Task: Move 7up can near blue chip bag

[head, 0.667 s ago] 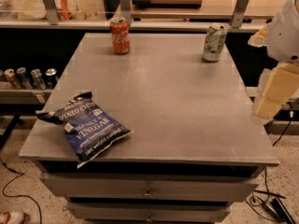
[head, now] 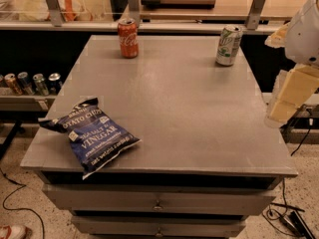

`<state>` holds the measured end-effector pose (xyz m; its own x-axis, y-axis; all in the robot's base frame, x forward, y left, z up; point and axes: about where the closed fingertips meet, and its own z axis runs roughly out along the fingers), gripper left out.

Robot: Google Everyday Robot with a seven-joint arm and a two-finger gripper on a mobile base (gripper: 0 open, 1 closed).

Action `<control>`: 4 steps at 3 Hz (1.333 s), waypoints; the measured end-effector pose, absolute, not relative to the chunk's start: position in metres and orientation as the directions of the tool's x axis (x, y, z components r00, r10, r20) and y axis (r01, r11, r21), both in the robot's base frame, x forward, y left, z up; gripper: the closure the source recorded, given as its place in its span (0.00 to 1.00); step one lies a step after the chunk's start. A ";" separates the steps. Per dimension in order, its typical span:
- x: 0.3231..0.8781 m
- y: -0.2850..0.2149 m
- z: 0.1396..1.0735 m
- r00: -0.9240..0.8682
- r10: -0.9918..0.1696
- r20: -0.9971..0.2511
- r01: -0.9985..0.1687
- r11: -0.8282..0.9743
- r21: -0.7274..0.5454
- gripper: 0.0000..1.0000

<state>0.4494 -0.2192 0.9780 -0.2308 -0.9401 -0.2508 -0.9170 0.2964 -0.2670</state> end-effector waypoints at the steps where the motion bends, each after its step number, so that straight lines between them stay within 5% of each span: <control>1: 0.479 -0.235 0.970 -0.304 -0.884 -0.356 -0.877 0.405 -0.259 0.00; 4: 0.579 -0.268 0.929 -0.579 -0.540 -0.611 -0.608 0.785 -0.118 0.00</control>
Offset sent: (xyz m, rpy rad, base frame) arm 0.1403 -0.0634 -0.0510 0.4715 -0.1193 -0.4540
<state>0.5791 -0.2682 0.9286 -0.5786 -0.5398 -0.6114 -0.6077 0.7853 -0.1183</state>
